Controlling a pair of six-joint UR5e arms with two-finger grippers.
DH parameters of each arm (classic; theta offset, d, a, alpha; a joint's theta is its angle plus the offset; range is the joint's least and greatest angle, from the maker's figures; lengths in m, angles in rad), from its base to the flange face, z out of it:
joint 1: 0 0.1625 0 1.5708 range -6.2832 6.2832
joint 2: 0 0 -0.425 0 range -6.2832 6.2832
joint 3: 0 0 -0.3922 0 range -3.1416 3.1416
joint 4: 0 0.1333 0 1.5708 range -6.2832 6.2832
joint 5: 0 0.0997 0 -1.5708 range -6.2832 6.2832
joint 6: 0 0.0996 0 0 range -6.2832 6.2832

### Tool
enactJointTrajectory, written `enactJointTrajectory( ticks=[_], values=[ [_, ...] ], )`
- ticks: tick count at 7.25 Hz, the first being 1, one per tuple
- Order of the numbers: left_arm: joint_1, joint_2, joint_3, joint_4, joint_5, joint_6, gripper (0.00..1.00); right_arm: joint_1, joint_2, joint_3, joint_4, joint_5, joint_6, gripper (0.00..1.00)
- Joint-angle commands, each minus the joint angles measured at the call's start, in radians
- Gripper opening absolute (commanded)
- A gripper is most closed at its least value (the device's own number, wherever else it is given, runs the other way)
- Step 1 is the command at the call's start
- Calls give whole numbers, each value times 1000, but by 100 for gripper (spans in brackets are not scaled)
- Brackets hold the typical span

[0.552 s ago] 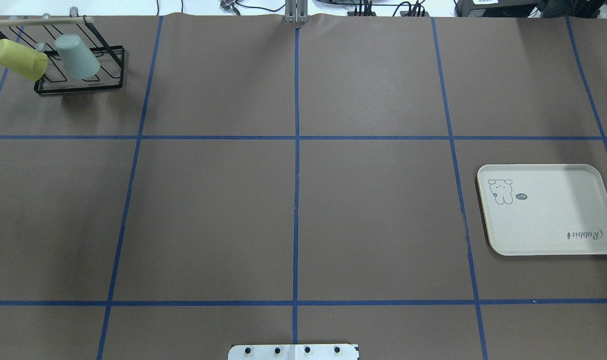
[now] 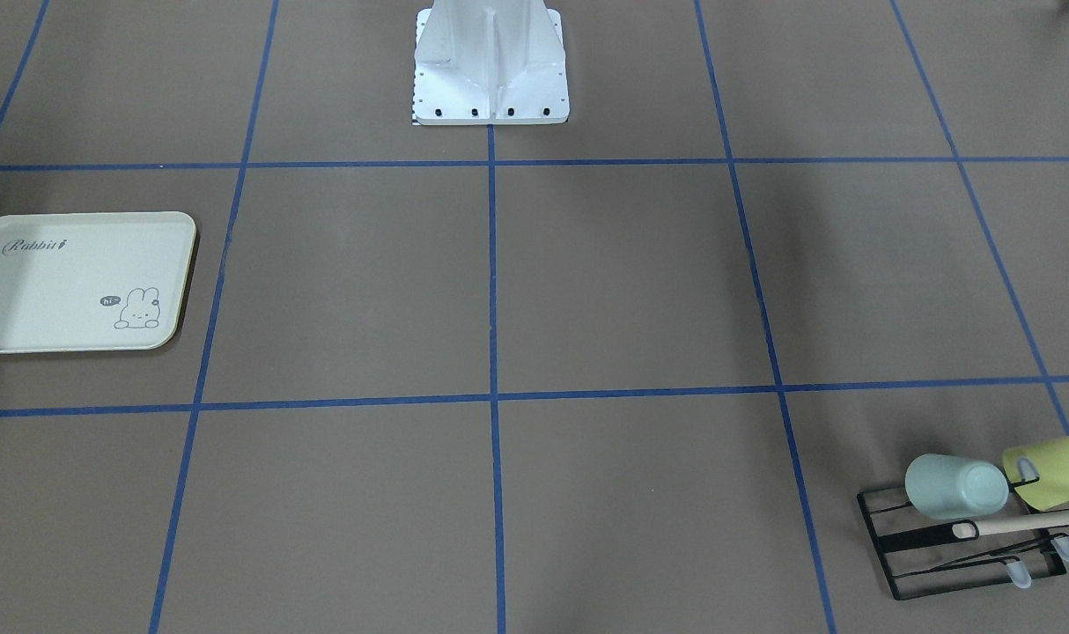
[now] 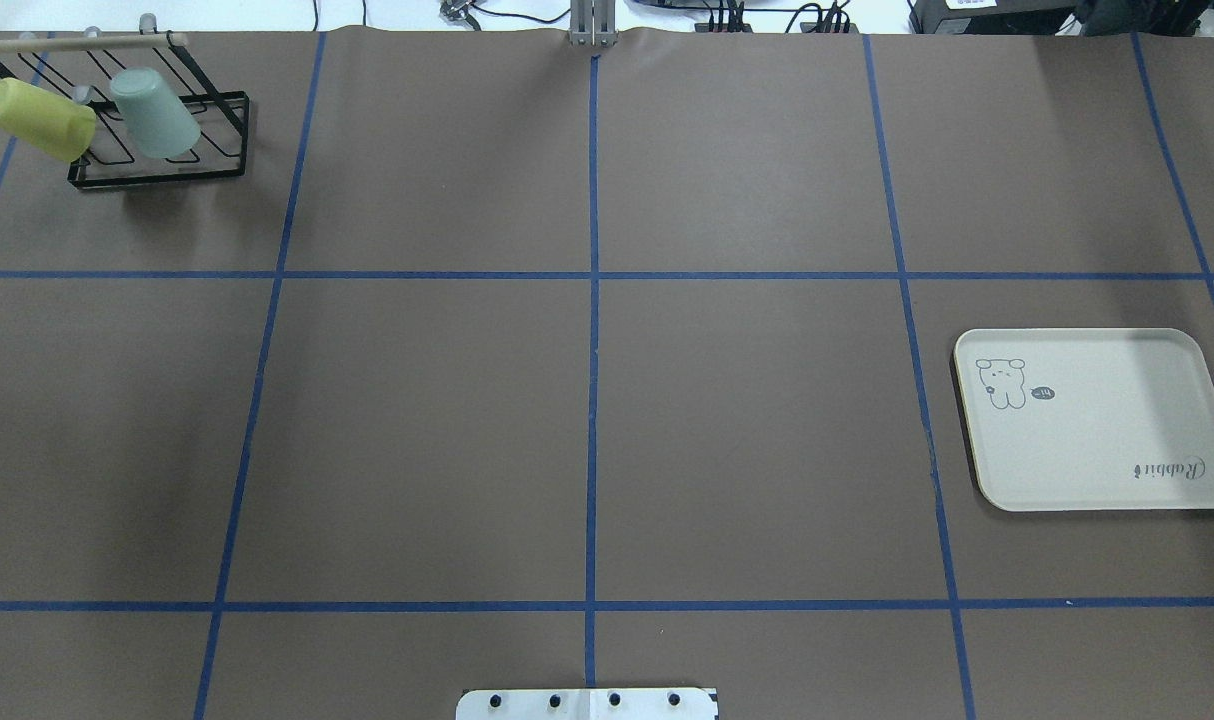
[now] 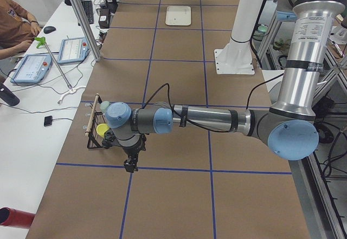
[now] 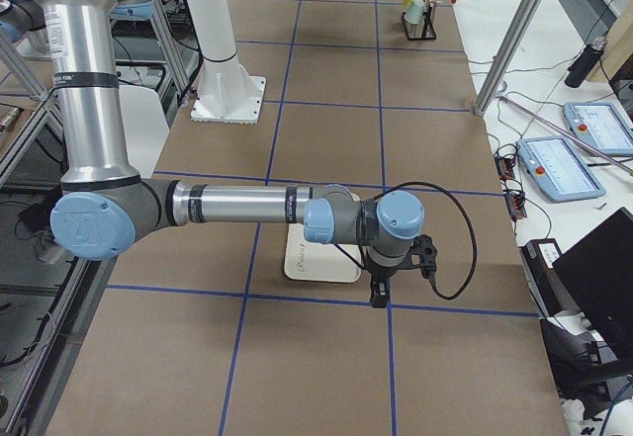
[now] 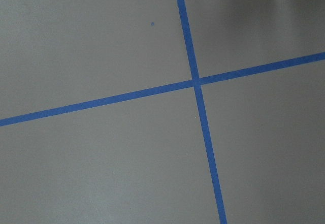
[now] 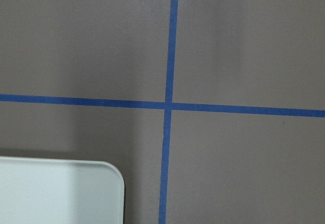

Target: Left arm grabs green cup and hands to right arm on tray

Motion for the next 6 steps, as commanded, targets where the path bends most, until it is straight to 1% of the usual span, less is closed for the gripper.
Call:
enactJointTrajectory(
  ticks=[1,3,4,5,6],
  values=[
    [1,-114,3,80,3,-2,100,-1,2,1,0,0,6,100],
    [15,-197,1,90,3,-2,100,-1,8,2,2,5,6,100],
    [59,-218,15,83,4,-1,100,-1,10,4,2,8,6,100],
    [79,-234,6,19,4,-1,100,-2,11,8,0,6,7,100],
    [82,-234,1,-17,3,-63,100,-2,13,10,1,6,6,100]
  ],
)
